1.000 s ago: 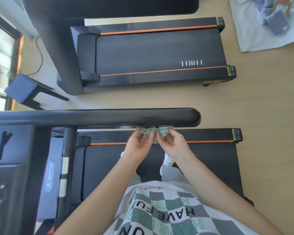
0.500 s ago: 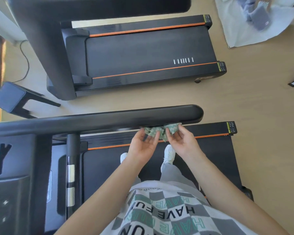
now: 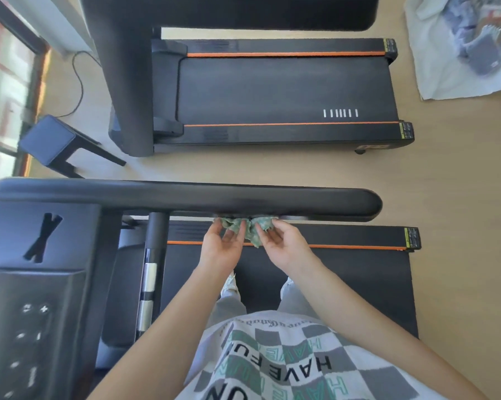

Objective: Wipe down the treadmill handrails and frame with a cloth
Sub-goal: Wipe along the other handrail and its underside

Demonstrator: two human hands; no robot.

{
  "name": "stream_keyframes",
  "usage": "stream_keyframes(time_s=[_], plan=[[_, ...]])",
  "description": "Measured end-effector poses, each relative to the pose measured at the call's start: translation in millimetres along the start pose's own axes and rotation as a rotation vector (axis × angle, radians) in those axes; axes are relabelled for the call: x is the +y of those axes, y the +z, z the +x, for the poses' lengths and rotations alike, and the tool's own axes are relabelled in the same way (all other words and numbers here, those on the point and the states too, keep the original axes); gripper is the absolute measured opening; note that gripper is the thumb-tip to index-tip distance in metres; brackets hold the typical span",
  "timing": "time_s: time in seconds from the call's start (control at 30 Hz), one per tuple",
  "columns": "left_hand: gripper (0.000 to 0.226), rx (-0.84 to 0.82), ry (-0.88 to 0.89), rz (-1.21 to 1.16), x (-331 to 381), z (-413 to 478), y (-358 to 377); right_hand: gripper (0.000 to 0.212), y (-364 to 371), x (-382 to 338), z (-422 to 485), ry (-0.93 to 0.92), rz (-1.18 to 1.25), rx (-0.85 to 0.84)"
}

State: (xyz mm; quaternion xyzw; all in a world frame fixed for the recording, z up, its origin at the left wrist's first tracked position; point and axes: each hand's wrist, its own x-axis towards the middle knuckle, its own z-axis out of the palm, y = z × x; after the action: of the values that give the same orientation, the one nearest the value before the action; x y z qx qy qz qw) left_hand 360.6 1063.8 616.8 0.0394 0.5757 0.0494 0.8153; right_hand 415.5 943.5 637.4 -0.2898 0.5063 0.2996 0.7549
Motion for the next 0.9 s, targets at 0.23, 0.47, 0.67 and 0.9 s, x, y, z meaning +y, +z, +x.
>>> stream_keyframes(time_s=[0.23, 0.47, 0.67, 0.9], plan=[[0.018, 0.002, 0.158, 0.008, 58, -9, -20, 0.024, 43, 62, 1, 0.119, -0.106, -0.071], [0.016, -0.033, 0.145, -0.023, 73, -26, -20, 0.015, 53, 75, -4, 0.169, -0.080, -0.129], [0.015, -0.036, 0.110, 0.004, 74, -24, -20, 0.013, 40, 62, -4, 0.114, -0.011, -0.051], [0.035, 0.018, 0.010, 0.060, 43, -5, -8, 0.010, 15, 34, 13, 0.044, 0.056, 0.039]])
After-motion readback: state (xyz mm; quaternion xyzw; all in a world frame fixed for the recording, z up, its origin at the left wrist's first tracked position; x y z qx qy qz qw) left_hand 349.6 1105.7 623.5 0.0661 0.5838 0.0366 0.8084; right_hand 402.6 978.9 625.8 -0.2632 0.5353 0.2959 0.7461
